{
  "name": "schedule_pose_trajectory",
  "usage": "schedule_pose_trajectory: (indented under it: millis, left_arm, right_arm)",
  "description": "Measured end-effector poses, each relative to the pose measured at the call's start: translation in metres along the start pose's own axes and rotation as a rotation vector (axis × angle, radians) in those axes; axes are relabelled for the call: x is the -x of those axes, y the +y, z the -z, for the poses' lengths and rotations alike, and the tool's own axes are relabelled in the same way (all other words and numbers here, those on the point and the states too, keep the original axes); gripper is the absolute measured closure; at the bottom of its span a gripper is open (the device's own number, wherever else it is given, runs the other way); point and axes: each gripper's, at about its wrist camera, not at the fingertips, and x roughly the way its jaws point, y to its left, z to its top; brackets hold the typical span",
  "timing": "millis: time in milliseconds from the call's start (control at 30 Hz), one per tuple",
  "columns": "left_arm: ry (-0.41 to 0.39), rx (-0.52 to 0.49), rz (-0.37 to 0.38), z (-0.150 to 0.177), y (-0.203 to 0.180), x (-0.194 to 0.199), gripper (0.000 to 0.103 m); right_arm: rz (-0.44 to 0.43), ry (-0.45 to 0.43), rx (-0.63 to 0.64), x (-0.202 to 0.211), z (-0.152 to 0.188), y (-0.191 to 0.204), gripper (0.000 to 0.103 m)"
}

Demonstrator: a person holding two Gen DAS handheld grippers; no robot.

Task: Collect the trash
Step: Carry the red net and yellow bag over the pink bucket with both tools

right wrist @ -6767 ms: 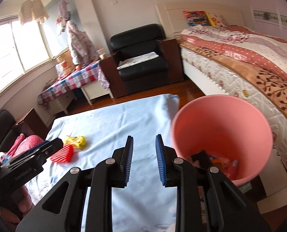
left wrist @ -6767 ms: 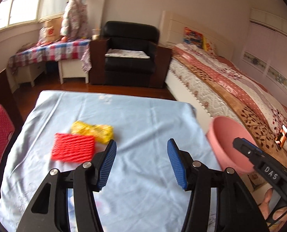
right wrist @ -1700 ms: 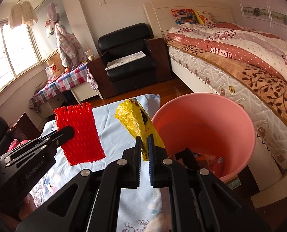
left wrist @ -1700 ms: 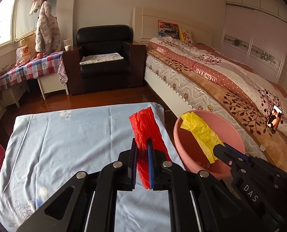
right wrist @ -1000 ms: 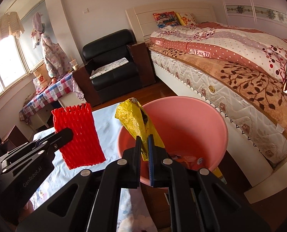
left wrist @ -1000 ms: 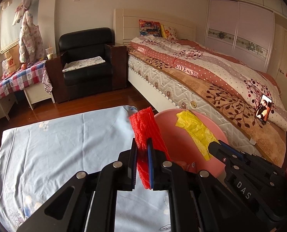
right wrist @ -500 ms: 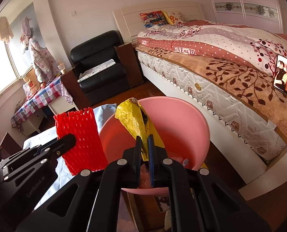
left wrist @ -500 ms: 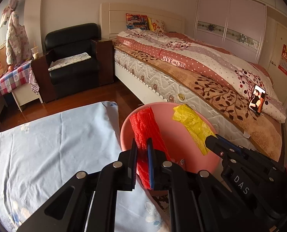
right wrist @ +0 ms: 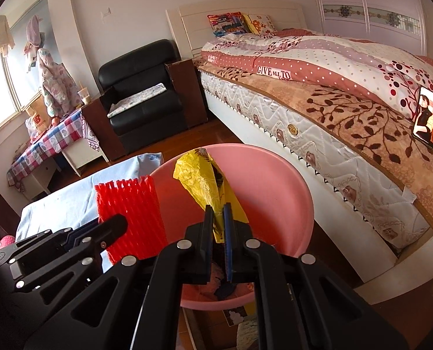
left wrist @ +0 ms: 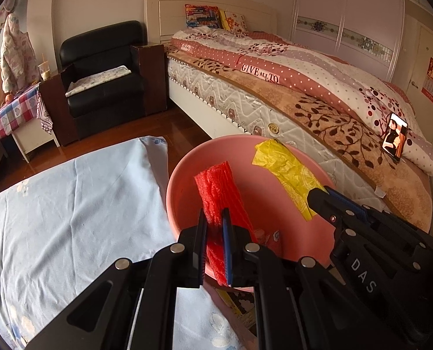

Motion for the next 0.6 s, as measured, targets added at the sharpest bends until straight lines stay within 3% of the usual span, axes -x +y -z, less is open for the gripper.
schedule_pose_trajectory:
  millis: [600]
  left_arm:
    - [0.045, 0.0, -0.008, 0.0, 0.003, -0.027, 0.094]
  right_arm:
    - [0.039, 0.049, 0.0, -0.032, 0.001, -0.009, 0.096]
